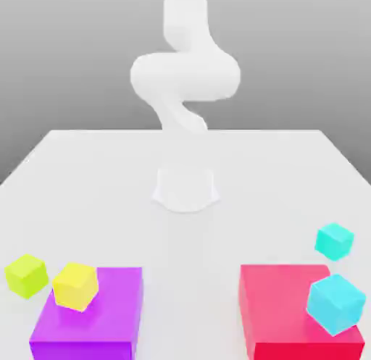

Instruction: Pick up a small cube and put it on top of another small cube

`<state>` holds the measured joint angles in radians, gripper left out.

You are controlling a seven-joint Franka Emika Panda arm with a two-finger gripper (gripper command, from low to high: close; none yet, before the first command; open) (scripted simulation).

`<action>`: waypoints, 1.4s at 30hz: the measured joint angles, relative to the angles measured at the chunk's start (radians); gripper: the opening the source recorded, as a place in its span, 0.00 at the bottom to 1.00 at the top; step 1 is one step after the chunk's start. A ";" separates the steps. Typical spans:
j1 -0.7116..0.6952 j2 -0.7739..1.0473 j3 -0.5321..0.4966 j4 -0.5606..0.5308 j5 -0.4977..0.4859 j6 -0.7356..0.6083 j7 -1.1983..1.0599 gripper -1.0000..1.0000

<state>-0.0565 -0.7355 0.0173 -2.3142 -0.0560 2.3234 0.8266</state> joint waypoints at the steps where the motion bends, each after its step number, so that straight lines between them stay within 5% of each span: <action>1: -0.024 0.028 0.006 -0.006 -0.024 0.010 0.011 0.50; 14: -0.258 0.373 -0.010 -0.075 -0.267 0.115 0.112 0.50; 23: -0.356 0.597 -0.104 -0.127 -0.317 0.206 0.098 0.50; 30: -0.451 0.755 -0.160 -0.176 -0.231 0.300 -0.001 0.50; 42: -0.607 0.998 -0.096 -0.227 0.123 0.484 -0.305 0.50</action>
<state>-0.6637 0.2624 -0.0789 -2.5409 0.0672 2.8076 0.5215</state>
